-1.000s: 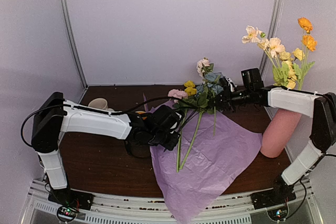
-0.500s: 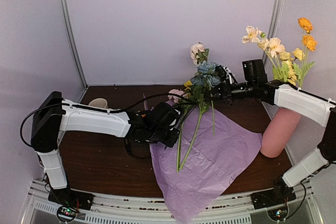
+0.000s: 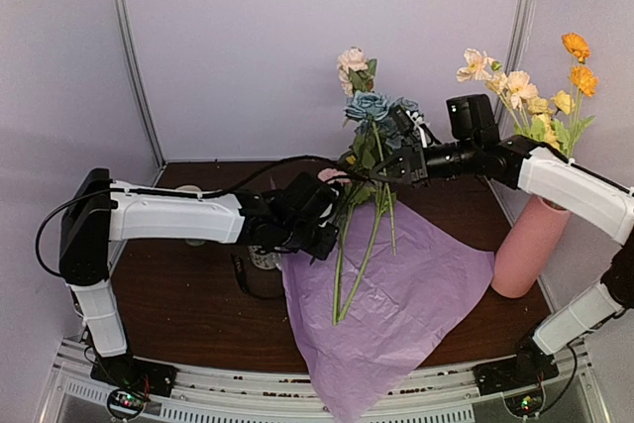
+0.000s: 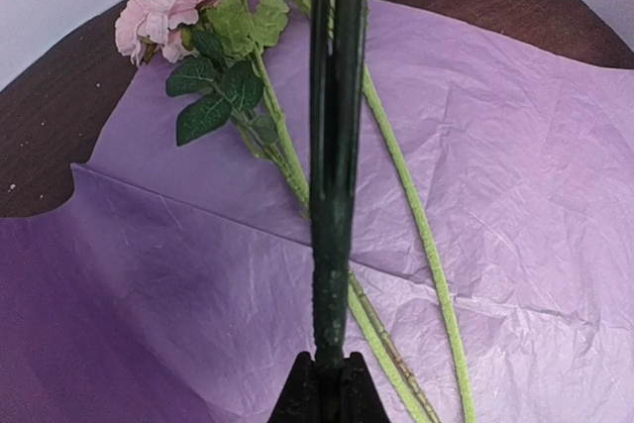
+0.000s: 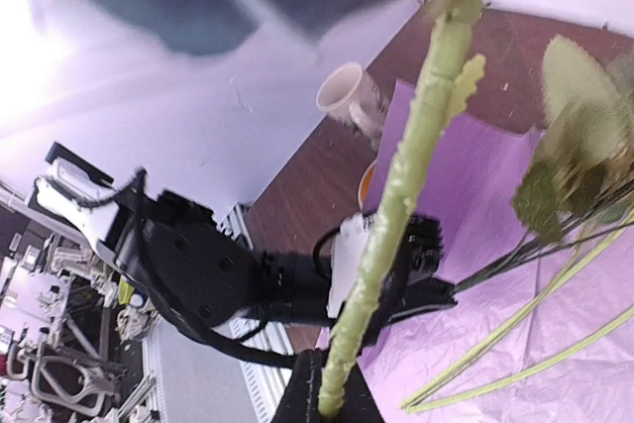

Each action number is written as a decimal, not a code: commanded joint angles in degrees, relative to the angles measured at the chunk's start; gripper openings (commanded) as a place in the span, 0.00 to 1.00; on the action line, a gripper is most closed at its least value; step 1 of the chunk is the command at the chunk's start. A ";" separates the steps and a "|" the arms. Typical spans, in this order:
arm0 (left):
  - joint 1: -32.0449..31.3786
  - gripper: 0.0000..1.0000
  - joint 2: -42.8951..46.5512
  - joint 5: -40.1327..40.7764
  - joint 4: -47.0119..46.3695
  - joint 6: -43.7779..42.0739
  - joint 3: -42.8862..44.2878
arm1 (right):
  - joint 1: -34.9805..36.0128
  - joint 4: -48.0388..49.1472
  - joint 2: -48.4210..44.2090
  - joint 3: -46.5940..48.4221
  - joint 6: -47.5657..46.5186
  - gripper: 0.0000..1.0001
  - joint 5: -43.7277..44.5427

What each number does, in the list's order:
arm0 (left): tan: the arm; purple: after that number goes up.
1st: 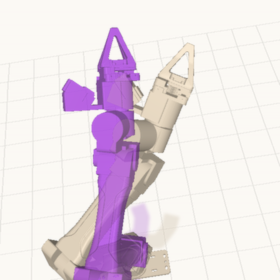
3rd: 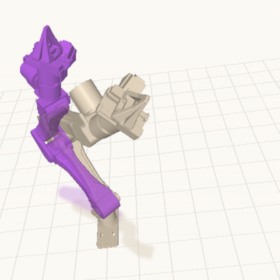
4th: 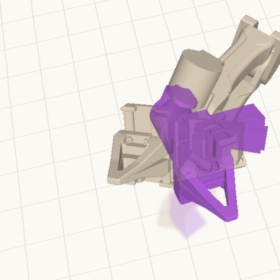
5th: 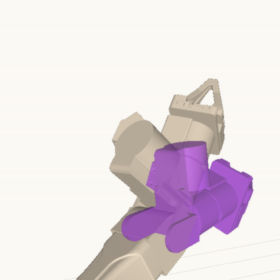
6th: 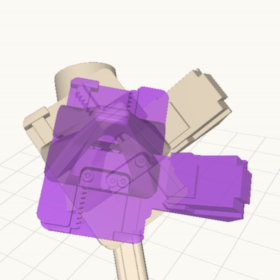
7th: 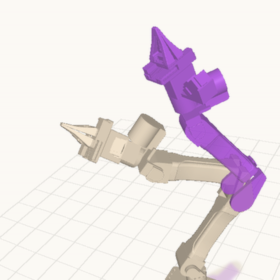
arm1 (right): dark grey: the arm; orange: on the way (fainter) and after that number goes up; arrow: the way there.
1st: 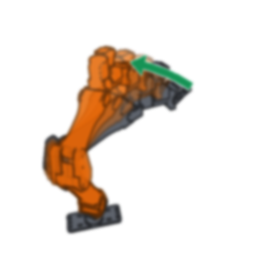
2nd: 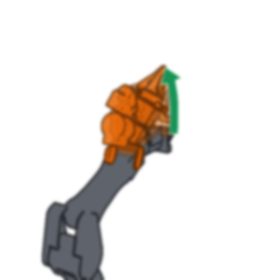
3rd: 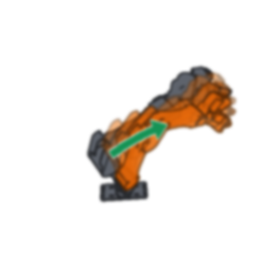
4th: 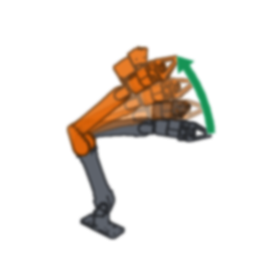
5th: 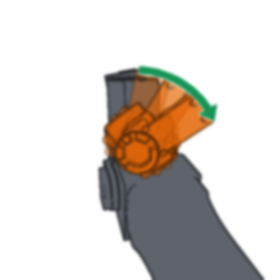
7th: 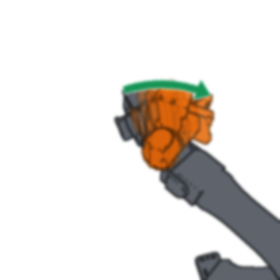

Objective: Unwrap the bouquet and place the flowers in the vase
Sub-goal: Pick up the fake flower from the flattened wrapping paper, then pass from the left arm to the right, then place the fake flower in the vase.

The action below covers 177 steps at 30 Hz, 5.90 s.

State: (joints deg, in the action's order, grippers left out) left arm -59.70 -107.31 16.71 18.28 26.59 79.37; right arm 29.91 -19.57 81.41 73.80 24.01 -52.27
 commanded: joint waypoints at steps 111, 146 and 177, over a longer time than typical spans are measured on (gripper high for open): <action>-2.18 0.38 12.16 -14.35 -39.76 4.14 -20.19 | 0.85 3.65 9.59 13.12 0.14 0.00 9.94; -0.80 0.98 6.05 13.57 8.56 -16.29 8.65 | -6.50 -15.82 -7.91 50.70 -32.04 0.00 28.44; -0.37 0.95 9.98 19.14 4.16 -25.51 5.68 | -31.14 -24.36 -35.83 16.83 -39.07 0.00 43.87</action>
State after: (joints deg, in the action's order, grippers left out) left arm -60.31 -99.20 33.91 24.67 2.02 86.00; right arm -0.80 -40.75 46.74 96.05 -13.47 -11.03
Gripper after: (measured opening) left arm 0.952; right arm 0.059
